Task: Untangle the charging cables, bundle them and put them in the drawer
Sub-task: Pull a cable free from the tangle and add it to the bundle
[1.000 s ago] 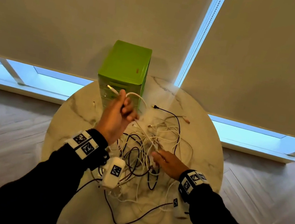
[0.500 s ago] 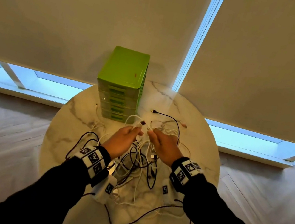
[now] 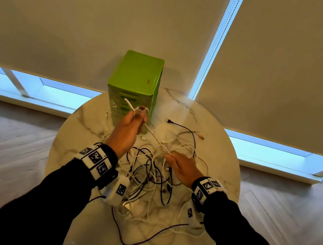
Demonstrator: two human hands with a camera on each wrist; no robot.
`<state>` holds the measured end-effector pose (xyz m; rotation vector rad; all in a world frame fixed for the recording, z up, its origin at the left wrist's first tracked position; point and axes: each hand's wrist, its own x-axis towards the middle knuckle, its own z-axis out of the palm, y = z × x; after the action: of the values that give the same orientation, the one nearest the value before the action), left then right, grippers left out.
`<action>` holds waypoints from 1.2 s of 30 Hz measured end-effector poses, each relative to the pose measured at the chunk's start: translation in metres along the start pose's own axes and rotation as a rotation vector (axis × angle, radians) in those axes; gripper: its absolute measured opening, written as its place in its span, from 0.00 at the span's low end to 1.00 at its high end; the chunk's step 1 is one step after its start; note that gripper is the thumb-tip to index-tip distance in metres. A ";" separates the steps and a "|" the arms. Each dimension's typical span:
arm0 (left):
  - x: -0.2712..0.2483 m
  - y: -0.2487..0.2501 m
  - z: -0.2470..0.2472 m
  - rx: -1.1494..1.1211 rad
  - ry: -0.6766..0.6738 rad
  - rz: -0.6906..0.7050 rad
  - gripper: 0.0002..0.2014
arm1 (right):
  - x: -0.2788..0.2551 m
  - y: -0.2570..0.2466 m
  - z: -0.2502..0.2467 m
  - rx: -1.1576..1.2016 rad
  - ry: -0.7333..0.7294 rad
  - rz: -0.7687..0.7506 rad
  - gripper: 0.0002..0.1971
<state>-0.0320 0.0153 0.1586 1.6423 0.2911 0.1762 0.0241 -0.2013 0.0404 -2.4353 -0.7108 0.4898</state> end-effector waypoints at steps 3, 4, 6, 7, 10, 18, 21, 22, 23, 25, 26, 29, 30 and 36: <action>0.007 0.010 -0.019 -0.048 0.077 0.036 0.17 | -0.001 0.019 -0.002 0.103 0.010 -0.003 0.28; 0.008 0.010 -0.023 -0.021 0.065 0.048 0.17 | -0.001 0.021 -0.003 0.094 0.015 -0.006 0.30; 0.005 0.004 -0.028 0.050 0.039 0.073 0.17 | 0.005 0.021 -0.004 -0.030 0.019 0.028 0.27; 0.003 0.002 -0.029 0.076 0.031 0.081 0.16 | 0.008 0.017 -0.006 -0.071 0.059 0.026 0.26; -0.004 -0.004 -0.027 0.111 -0.008 0.107 0.15 | 0.018 -0.011 -0.021 0.169 0.163 -0.031 0.20; -0.015 -0.013 0.005 0.146 -0.101 0.174 0.15 | 0.016 -0.091 -0.071 0.585 0.170 -0.232 0.15; -0.012 -0.004 0.021 0.110 -0.132 0.236 0.15 | -0.004 -0.090 -0.082 0.652 0.223 -0.169 0.11; -0.010 -0.001 0.027 0.094 -0.141 0.254 0.16 | -0.012 -0.087 -0.086 0.680 0.231 -0.123 0.10; -0.009 0.003 0.035 0.081 -0.159 0.265 0.16 | -0.024 -0.081 -0.091 0.693 0.236 -0.064 0.11; -0.009 0.013 0.050 0.058 -0.194 0.283 0.16 | -0.046 -0.066 -0.100 0.690 0.203 0.071 0.13; -0.009 0.016 0.060 0.044 -0.207 0.294 0.16 | -0.061 -0.056 -0.103 0.699 0.183 0.150 0.13; -0.011 0.028 0.088 -0.001 -0.229 0.284 0.14 | -0.103 -0.025 -0.104 0.675 0.096 0.387 0.09; -0.013 0.030 0.098 -0.012 -0.255 0.277 0.14 | -0.118 -0.014 -0.099 0.643 0.076 0.455 0.09; -0.036 0.003 0.157 0.201 -0.510 0.256 0.13 | -0.206 0.035 -0.055 0.481 0.240 0.451 0.23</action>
<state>-0.0211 -0.1449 0.1493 1.8564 -0.3000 -0.0859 -0.0998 -0.3675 0.1006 -2.1287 0.0665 0.4609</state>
